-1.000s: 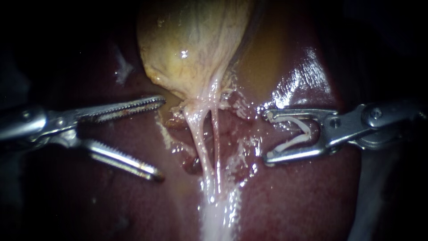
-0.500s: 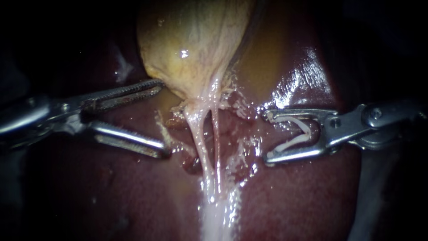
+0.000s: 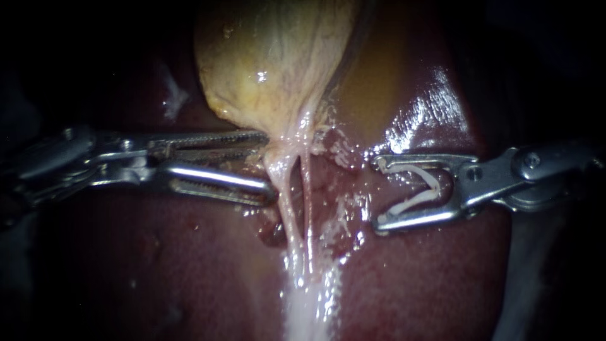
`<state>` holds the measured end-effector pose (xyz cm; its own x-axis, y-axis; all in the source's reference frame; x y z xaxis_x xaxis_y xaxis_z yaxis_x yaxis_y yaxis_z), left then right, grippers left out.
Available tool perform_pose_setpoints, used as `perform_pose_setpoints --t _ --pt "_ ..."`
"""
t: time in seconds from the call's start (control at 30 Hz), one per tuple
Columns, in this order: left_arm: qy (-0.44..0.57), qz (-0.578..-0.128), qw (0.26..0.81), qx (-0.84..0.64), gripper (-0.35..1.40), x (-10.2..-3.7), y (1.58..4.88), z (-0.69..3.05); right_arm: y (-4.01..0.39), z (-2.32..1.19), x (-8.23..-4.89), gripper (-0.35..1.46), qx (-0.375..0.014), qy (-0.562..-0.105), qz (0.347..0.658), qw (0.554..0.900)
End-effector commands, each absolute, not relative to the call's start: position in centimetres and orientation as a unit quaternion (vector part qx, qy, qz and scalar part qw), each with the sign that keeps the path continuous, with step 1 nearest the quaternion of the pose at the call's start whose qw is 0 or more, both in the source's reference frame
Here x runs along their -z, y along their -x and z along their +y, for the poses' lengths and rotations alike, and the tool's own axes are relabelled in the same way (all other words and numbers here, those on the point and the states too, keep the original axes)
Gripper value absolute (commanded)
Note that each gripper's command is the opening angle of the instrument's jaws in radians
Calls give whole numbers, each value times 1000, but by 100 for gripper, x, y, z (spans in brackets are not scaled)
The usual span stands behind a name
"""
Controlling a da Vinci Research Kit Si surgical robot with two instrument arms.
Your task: Grabbing gallbladder
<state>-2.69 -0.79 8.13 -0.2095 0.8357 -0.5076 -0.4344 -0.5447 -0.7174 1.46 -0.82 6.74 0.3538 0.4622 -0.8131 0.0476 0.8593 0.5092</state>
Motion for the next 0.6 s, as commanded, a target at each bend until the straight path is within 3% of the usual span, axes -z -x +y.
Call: perform_pose_setpoints --t 0.03,0.4,0.6 --pt "462 -219 424 -748 42 -815 268 -79 -146 -82 -673 50 -131 -230 553 790" --pt "453 -222 434 -747 37 -826 267 -72 -146 -82 -673 50 -131 -230 553 790" --pt "445 -235 455 -734 22 -828 267 -70 -146 -82 -673 50 -131 -230 553 790"
